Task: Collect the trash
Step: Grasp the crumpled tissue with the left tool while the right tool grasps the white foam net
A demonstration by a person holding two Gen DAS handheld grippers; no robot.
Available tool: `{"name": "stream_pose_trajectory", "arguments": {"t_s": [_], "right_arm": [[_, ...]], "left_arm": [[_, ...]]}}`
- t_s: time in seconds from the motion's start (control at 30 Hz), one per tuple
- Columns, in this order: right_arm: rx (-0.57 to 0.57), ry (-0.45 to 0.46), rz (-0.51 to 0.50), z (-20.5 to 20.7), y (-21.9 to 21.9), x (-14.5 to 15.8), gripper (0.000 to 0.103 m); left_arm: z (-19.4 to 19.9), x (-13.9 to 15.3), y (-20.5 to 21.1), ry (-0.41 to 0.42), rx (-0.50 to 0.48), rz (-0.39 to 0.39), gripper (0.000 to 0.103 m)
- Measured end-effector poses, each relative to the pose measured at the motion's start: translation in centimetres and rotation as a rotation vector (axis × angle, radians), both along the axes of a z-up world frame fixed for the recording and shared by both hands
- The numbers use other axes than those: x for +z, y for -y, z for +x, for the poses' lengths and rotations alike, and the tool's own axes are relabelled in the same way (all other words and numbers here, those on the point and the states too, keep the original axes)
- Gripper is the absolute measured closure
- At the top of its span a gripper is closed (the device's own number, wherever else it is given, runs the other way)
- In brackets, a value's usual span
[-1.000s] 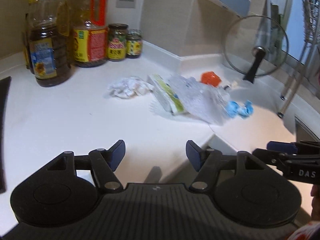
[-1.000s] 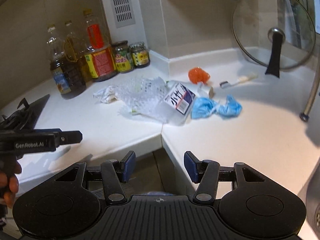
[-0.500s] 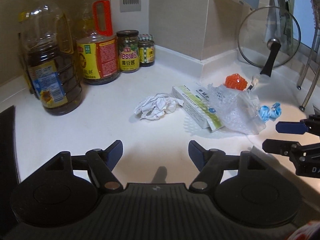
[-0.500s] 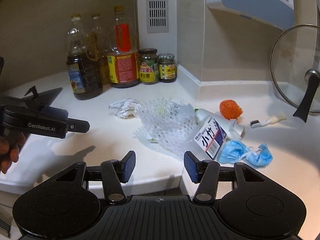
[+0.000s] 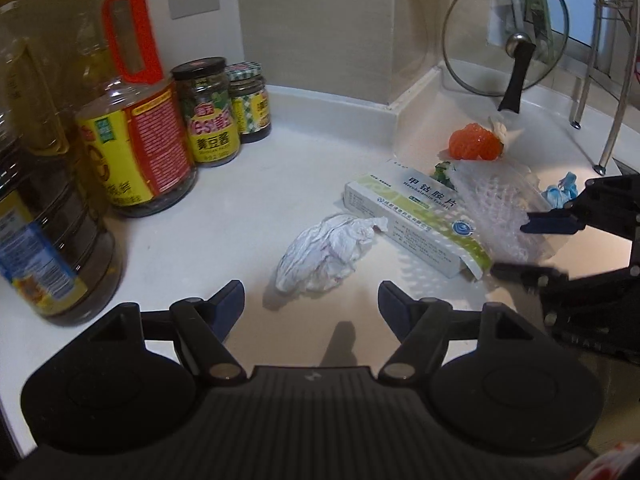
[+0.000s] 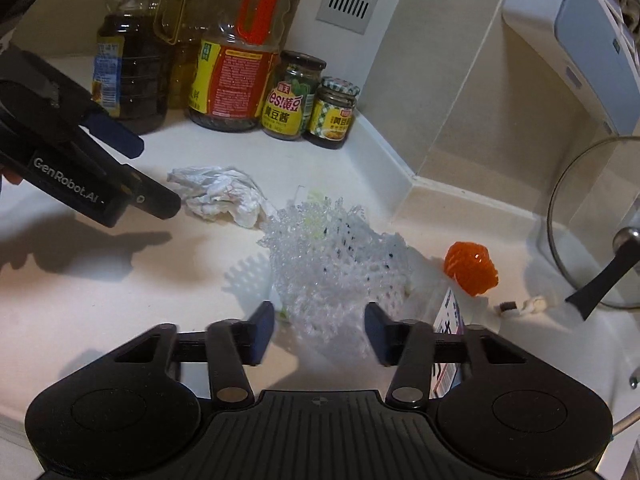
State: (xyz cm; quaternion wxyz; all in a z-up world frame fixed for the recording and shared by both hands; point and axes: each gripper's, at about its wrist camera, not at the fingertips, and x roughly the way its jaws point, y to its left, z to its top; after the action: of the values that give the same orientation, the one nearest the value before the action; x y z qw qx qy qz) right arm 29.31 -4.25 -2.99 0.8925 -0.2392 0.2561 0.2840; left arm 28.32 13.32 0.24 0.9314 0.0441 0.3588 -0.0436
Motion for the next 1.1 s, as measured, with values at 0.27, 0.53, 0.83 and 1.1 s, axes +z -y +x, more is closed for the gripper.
{"name": "stream_pose_trajectory", "arguments": {"t_s": [0.27, 0.53, 0.83, 1.1], "right_arm": [[-0.055, 0.046, 0.123, 0.1, 0.5, 2.5, 0.097], [-0.088, 0.086, 0.250, 0.2, 1.8, 5.9, 0.097], [-0.104, 0.085, 0.290, 0.1, 3.1, 6.4, 0.097], [-0.127, 0.038, 0.364, -1.7, 7.3, 7.2, 0.097]], "left_arm": [[3.3, -1.0, 0.6, 0.009, -0.092, 0.025, 0.033], [4.7, -1.7, 0.7, -0.002, -0.098, 0.066, 0.070], [3.2, 0.0, 0.1, 0.020, -0.030, 0.024, 0.084], [-1.6, 2.7, 1.2, 0.041, 0.053, -0.075, 0.084]]}}
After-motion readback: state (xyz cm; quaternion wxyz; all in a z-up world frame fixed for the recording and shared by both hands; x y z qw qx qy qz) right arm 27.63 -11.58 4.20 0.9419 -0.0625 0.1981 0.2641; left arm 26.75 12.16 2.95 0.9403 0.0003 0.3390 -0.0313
